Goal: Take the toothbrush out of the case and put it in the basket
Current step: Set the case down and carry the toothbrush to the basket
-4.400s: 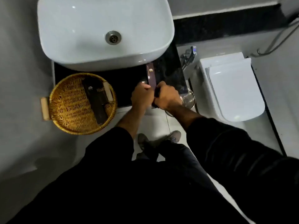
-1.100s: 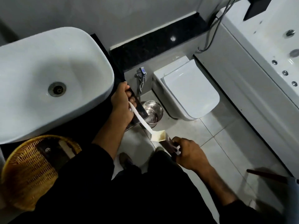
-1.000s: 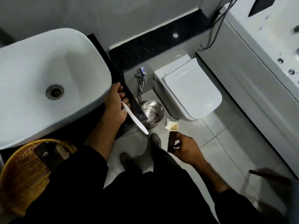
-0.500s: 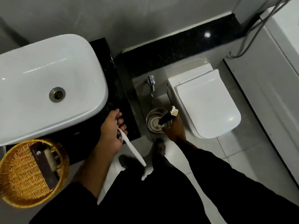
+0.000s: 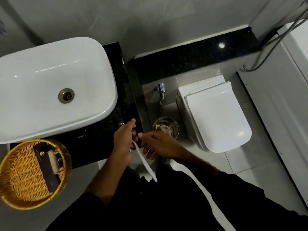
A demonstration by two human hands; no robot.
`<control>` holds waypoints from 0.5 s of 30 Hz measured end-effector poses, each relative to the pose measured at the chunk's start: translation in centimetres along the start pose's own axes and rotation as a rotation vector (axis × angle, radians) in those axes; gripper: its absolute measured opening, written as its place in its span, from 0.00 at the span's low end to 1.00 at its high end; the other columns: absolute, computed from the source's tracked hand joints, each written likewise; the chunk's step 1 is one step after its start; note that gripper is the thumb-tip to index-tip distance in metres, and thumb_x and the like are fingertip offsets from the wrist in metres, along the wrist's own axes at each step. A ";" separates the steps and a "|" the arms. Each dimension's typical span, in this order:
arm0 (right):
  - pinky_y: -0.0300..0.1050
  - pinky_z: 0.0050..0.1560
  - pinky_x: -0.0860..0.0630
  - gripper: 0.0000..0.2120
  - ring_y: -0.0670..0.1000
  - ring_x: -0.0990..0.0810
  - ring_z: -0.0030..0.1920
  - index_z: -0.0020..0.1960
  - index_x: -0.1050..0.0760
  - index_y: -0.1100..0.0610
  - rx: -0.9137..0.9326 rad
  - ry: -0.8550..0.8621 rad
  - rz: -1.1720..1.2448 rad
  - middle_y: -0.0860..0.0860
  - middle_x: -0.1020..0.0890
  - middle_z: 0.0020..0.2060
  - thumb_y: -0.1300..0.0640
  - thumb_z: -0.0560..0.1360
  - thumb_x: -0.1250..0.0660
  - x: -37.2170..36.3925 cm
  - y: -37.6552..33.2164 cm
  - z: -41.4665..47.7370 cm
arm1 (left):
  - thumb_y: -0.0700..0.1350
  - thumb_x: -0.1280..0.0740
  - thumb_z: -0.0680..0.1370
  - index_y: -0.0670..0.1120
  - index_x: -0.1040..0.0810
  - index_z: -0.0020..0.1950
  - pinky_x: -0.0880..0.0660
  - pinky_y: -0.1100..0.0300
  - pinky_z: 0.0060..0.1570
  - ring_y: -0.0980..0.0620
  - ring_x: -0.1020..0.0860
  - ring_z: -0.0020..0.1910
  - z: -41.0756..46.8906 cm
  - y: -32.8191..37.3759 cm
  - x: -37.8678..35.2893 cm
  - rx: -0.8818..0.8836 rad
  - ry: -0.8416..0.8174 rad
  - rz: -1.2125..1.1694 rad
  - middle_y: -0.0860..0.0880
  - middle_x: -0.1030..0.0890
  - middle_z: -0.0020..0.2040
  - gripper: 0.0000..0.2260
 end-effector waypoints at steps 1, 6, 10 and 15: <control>0.42 0.39 0.15 0.15 0.50 0.12 0.37 0.47 0.19 0.50 0.012 -0.045 -0.034 0.49 0.13 0.37 0.41 0.83 0.36 -0.9 -1.2 -0.4 | 0.52 0.30 0.77 0.49 0.25 0.37 0.38 0.66 0.20 0.58 0.34 0.19 0.0 0.3 0.4 -0.020 -0.018 -0.010 0.54 0.31 0.25 0.12; 0.42 0.42 0.14 0.07 0.52 0.10 0.42 0.51 0.17 0.52 0.056 -0.055 -0.059 0.52 0.11 0.43 0.52 0.83 0.32 -5.1 -5.2 -0.8 | 0.55 0.28 0.75 0.51 0.28 0.32 0.36 0.65 0.19 0.57 0.33 0.20 -0.7 3.2 4.3 -0.135 -0.092 -0.112 0.54 0.30 0.24 0.16; 0.37 0.38 0.18 0.08 0.45 0.13 0.38 0.54 0.15 0.59 0.069 -0.055 0.015 0.50 0.11 0.40 0.55 0.81 0.29 -9.3 -7.3 0.2 | 0.59 0.37 0.78 0.47 0.20 0.42 0.35 0.64 0.25 0.56 0.28 0.22 -1.0 4.8 10.3 -0.121 -0.034 -0.174 0.52 0.21 0.28 0.16; 0.39 0.39 0.17 0.04 0.46 0.14 0.37 0.51 0.14 0.57 0.024 -0.101 0.128 0.52 0.12 0.40 0.59 0.80 0.28 -15.7 -9.5 1.7 | 0.51 0.43 0.76 0.47 0.19 0.51 0.35 0.66 0.26 0.55 0.27 0.27 -0.3 3.9 21.0 -0.078 -0.062 -0.305 0.49 0.15 0.41 0.15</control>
Point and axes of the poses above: each hand's wrist, its own z-axis towards the middle knuckle, its own x-axis out of the back of the hand, y = z × x, the point moved 2 cm from there along z, towards the middle knuckle
